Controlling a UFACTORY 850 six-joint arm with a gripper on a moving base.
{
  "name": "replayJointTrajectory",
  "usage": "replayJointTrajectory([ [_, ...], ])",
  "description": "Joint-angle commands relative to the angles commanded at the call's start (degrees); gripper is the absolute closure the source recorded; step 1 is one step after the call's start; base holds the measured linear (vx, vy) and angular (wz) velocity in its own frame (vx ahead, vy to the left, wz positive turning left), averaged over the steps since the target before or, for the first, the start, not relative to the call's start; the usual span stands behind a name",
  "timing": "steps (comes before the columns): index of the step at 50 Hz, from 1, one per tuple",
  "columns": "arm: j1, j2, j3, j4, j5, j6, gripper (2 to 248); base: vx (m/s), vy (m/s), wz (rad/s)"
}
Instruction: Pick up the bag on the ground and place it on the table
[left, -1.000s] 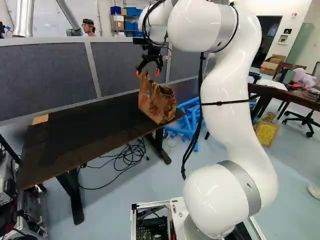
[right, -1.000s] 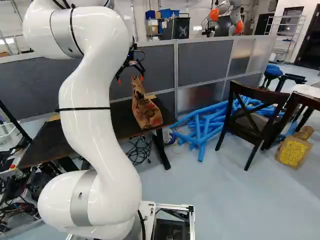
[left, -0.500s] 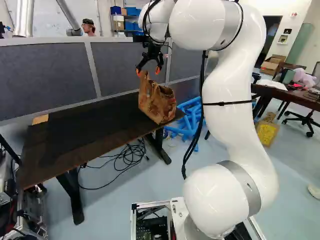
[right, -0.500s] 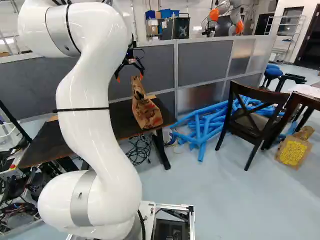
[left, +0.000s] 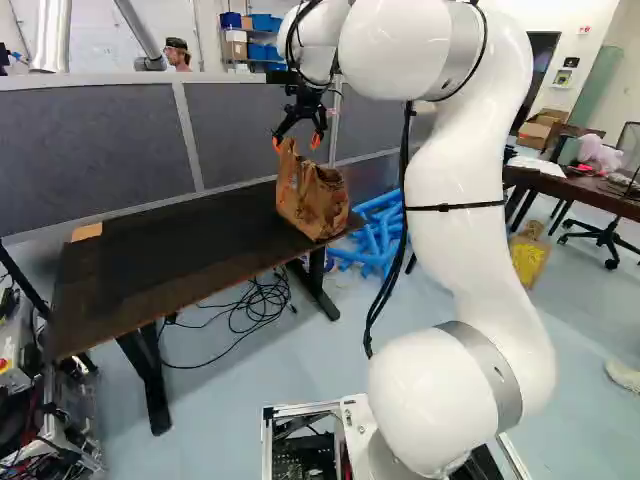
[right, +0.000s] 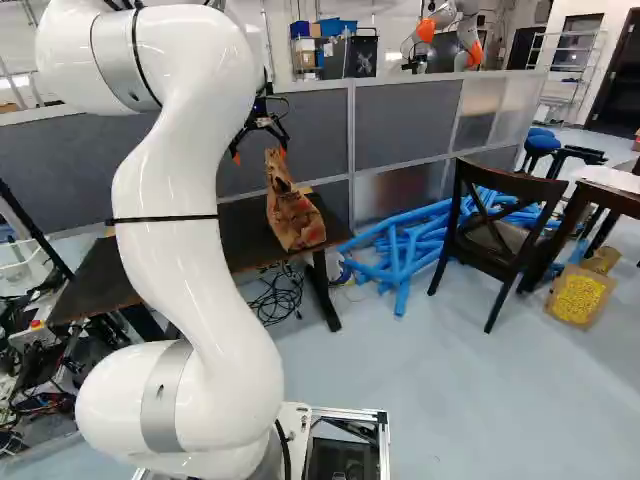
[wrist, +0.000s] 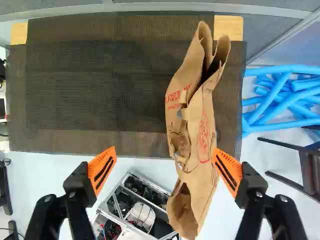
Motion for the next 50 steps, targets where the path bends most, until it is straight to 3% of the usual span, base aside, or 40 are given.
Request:
replayJointTrajectory([
  [38,0.0,0.0,0.0,0.0,0.0,0.0,3,-0.221,-0.069,0.017],
  [50,0.0,0.0,0.0,0.0,0.0,0.0,3,-0.043,-0.01,0.002],
])
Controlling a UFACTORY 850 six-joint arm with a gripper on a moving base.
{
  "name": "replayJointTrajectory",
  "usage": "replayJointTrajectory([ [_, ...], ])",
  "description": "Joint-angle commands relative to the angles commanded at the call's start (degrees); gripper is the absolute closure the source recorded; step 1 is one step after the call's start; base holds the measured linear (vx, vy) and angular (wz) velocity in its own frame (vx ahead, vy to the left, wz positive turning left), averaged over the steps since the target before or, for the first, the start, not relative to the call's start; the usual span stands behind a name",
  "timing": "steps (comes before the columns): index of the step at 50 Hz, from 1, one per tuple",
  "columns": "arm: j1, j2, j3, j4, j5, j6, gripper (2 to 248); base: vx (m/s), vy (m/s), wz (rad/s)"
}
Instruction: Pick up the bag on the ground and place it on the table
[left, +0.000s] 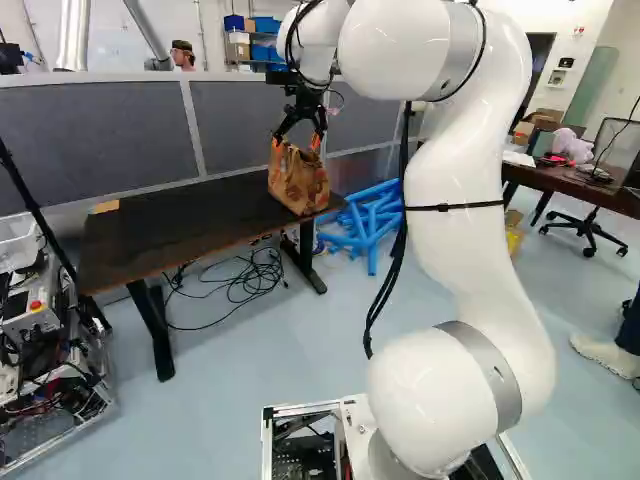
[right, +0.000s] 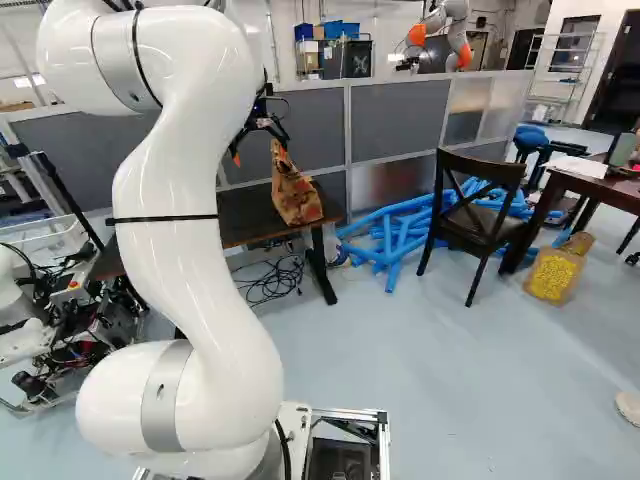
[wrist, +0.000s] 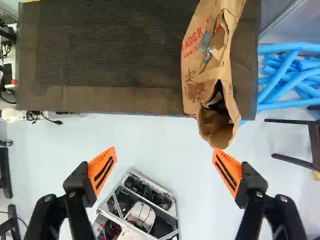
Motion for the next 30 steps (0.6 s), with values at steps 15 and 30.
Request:
replayJointTrajectory([
  [15,0.0,0.0,0.01,0.0,0.01,0.0,3,0.006,0.0,-0.001],
  [30,-0.08,0.37,0.8,-0.08,0.88,0.19,3,0.0,0.0,0.0],
])
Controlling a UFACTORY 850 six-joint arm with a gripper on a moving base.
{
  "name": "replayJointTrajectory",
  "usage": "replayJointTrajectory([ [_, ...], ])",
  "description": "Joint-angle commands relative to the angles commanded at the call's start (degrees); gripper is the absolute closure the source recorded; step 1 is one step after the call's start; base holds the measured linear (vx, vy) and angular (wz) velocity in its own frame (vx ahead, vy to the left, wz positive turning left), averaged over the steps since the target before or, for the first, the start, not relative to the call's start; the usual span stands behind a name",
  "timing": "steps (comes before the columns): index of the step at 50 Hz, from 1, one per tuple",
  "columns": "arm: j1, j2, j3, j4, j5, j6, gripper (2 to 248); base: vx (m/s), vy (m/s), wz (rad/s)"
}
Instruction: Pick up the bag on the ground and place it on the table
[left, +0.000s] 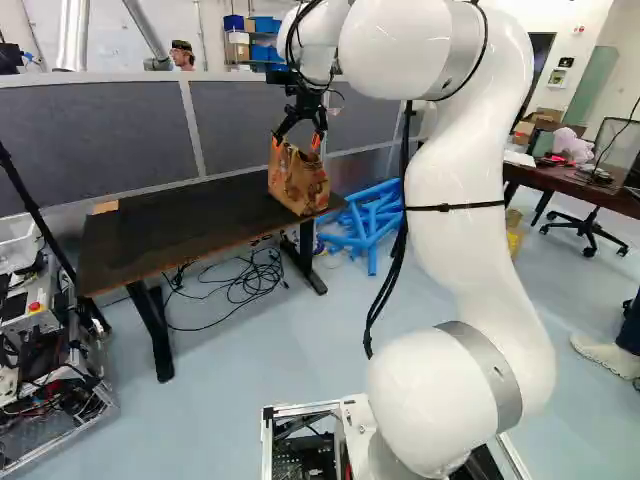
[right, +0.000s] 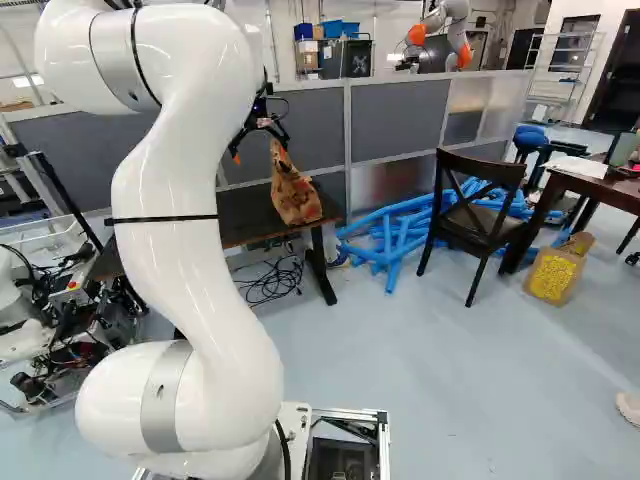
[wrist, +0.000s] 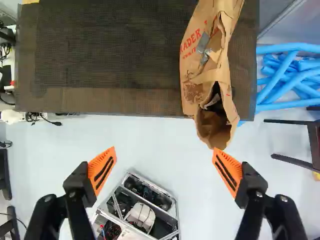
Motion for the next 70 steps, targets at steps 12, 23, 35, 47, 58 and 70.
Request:
replayJointTrajectory([
  [12,-0.16,0.75,1.61,-0.15,1.77,0.39,3,0.0,0.0,0.0],
  [23,-0.37,1.76,3.8,-0.36,4.19,0.92,3,0.0,0.0,0.0],
  [35,-0.69,3.24,6.99,-0.66,7.7,1.69,3,0.0,0.0,0.0],
  [47,-1.08,5.11,11.02,-1.03,12.14,2.66,3,0.0,0.0,0.0],
  [58,-1.52,7.2,15.54,-1.46,17.12,3.75,3,0.0,0.0,0.0],
  [70,-2.08,9.82,21.18,-1.99,23.34,5.11,3,0.0,0.0,0.0],
])
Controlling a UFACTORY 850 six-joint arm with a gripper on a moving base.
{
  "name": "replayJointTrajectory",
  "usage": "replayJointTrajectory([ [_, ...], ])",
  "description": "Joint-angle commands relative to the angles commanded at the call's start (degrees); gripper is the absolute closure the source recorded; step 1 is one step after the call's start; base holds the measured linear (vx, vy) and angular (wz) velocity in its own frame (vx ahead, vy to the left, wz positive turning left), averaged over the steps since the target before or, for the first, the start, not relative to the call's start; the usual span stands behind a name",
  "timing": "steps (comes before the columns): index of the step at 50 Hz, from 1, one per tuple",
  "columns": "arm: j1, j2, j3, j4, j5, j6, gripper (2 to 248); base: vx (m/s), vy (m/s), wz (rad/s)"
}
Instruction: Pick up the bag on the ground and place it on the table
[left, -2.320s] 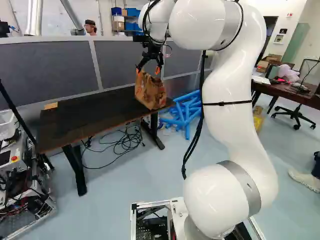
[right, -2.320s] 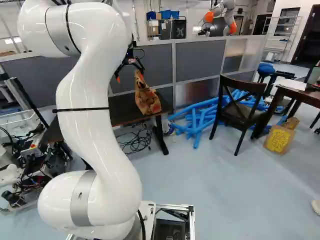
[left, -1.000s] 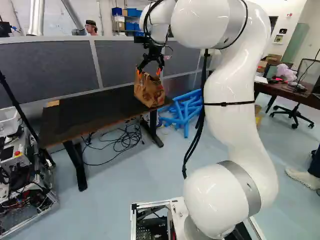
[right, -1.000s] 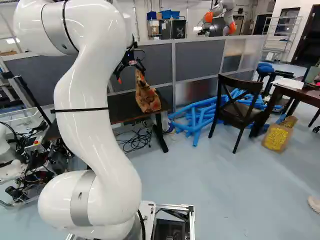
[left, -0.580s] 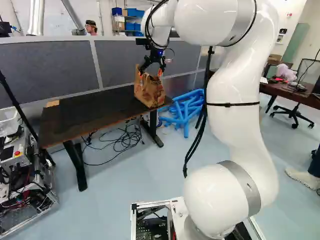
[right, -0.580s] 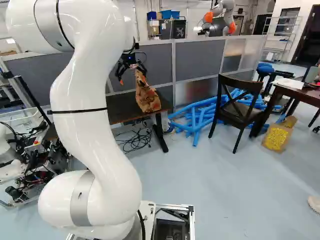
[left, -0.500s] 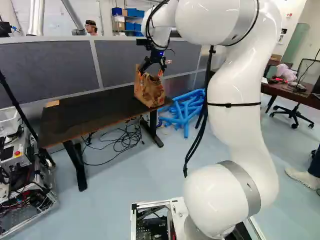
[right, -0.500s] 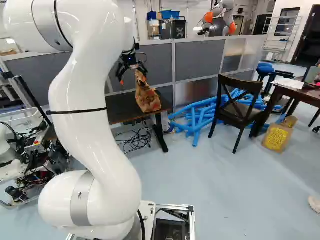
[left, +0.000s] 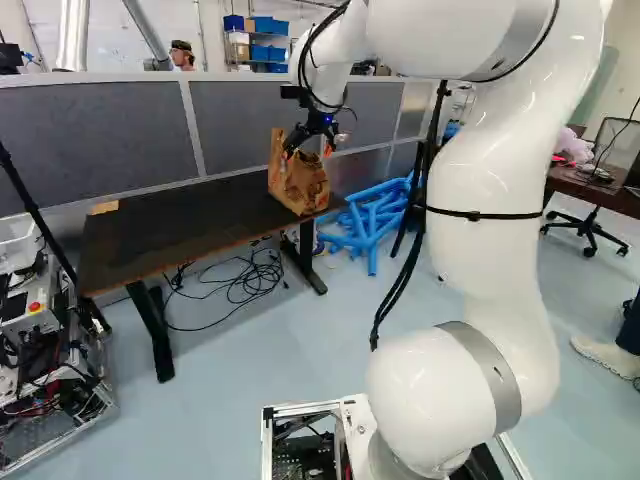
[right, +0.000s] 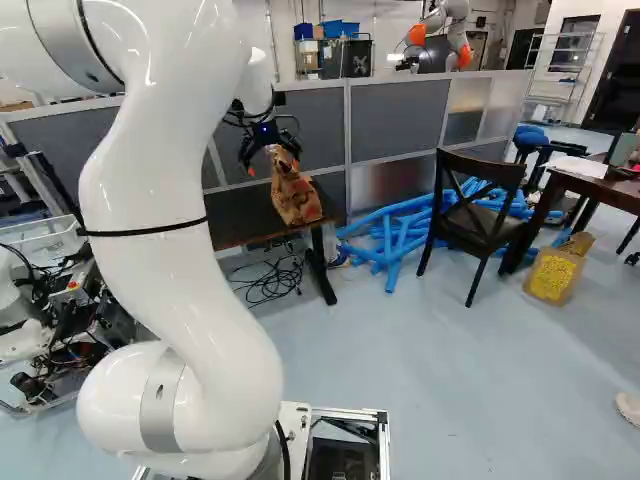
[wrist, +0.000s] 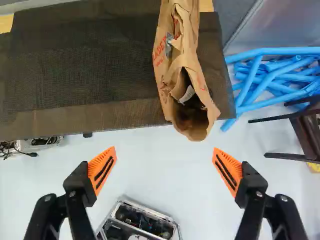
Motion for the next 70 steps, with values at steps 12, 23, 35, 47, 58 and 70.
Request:
replayJointTrajectory([
  [12,-0.65,3.06,6.6,-0.62,7.27,1.59,3,0.0,0.0,0.0],
  [23,-1.29,6.1,13.16,-1.23,14.5,3.17,3,0.0,0.0,0.0],
  [35,-2.08,9.85,21.25,-1.99,23.4,5.12,3,0.0,0.0,0.0],
  [47,-2.95,13.94,30.08,-2.82,33.13,7.25,3,0.0,0.0,0.0],
  [58,-3.7,17.48,37.7,-3.54,41.53,9.09,3,0.0,0.0,0.0],
  [70,-4.45,21.01,45.33,-4.25,49.94,10.93,3,0.0,0.0,0.0],
])
